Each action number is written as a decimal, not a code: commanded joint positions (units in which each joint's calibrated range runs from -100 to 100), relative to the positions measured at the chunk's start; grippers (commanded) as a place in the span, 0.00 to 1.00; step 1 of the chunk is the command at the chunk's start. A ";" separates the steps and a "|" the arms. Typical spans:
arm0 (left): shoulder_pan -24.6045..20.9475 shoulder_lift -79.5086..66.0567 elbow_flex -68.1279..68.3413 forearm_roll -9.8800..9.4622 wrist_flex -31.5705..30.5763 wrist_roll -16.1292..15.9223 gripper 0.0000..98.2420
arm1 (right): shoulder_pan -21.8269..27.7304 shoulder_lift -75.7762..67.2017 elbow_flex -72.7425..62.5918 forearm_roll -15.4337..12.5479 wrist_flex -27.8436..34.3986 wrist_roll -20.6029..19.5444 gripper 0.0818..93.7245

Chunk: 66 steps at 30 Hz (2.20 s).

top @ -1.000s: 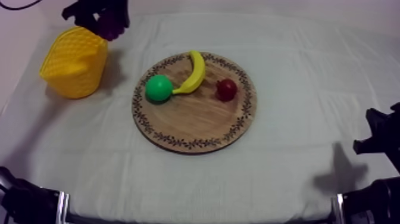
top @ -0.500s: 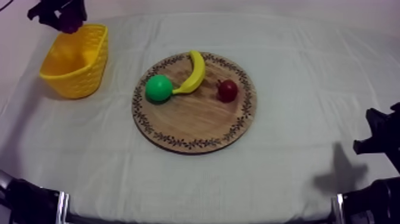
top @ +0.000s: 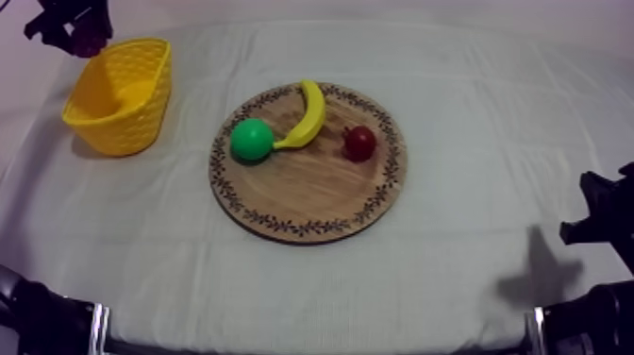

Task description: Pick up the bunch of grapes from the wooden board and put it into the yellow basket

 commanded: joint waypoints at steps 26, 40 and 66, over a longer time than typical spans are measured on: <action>0.23 14.12 4.81 0.53 -6.67 1.24 0.61 | -0.02 0.00 -0.04 0.03 0.00 0.00 0.00; 0.42 16.97 4.82 1.15 -8.27 1.97 0.88 | -0.02 0.00 -0.04 0.03 0.00 0.00 0.00; 0.16 -4.31 16.28 2.82 -9.91 1.17 0.92 | -0.02 0.00 -0.04 0.03 0.00 0.00 0.00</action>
